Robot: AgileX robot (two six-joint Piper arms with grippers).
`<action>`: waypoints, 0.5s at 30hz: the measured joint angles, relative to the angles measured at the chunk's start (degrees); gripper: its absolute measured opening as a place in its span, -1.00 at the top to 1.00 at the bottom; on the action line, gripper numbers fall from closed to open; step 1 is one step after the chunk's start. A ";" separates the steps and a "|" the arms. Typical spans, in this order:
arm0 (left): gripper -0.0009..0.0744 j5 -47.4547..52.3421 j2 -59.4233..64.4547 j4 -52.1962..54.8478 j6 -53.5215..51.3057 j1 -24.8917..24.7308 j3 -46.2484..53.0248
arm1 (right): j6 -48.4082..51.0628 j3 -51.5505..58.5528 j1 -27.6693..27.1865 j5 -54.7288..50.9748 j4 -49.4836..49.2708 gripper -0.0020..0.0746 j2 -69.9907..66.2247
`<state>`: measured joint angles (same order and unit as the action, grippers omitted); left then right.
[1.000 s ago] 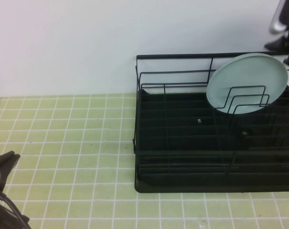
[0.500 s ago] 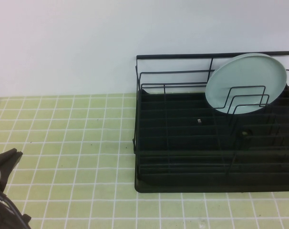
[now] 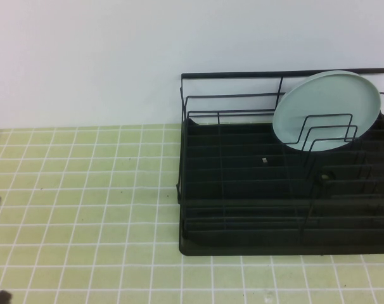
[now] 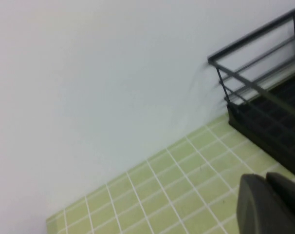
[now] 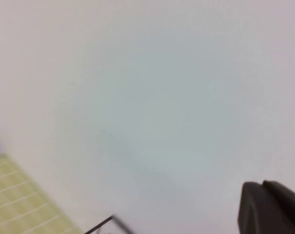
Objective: Place plate on rack
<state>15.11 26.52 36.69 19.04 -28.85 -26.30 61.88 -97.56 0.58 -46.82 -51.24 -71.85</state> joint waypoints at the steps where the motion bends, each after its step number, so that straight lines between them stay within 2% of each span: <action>1: 0.98 0.26 -1.08 -0.14 0.28 0.00 0.00 | -1.35 0.00 0.00 -2.77 0.97 0.93 0.98; 7: 0.98 0.19 -5.96 -0.42 0.97 0.00 1.78 | -8.68 1.30 0.00 -15.51 8.53 0.95 5.94; 15: 0.98 -2.48 -10.60 -0.65 1.10 0.00 5.01 | -9.56 17.81 0.00 -13.93 10.05 0.95 16.76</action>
<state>12.63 15.92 36.04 20.15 -28.85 -21.28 52.32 -79.75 0.58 -60.75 -41.19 -55.10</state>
